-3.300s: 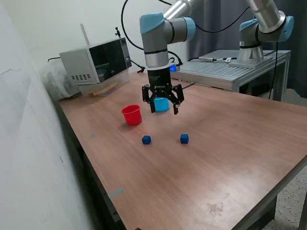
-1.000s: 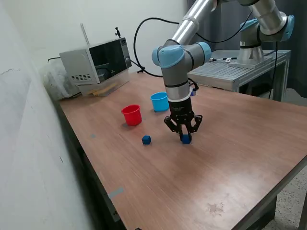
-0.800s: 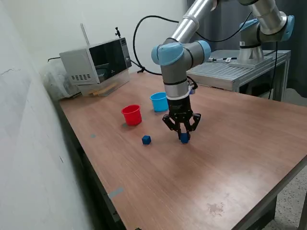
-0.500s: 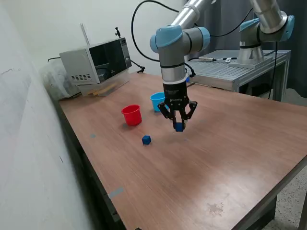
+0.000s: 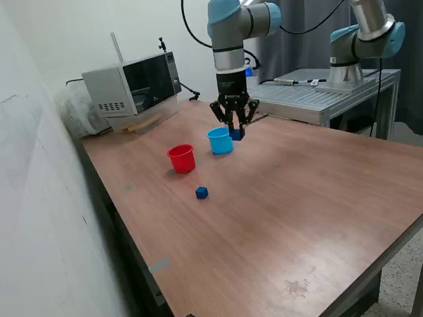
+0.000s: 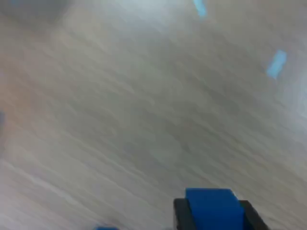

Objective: Place red objects in the red bin, and blue objects in the blue bin.

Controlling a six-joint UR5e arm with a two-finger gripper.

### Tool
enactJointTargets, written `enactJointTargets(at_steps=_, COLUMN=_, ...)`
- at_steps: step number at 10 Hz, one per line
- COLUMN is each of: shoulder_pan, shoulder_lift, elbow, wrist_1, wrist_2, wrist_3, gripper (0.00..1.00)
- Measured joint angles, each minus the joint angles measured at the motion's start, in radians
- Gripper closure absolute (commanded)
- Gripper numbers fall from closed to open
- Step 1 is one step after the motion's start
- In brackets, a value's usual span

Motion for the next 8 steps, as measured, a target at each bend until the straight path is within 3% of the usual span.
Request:
enactJointTargets(at_steps=5, shoulder_pan=-0.178, shoulder_lift=-0.14, elbow=0.185, wrist_1=0.004, wrist_2=-0.012, wrist_3=0.0, gripper=1.0)
enactJointTargets(at_steps=8, shoulder_pan=-0.279, shoulder_lift=-0.149, elbow=0.213, wrist_1=-0.003, wrist_2=-0.025, wrist_3=0.017, gripper=1.0)
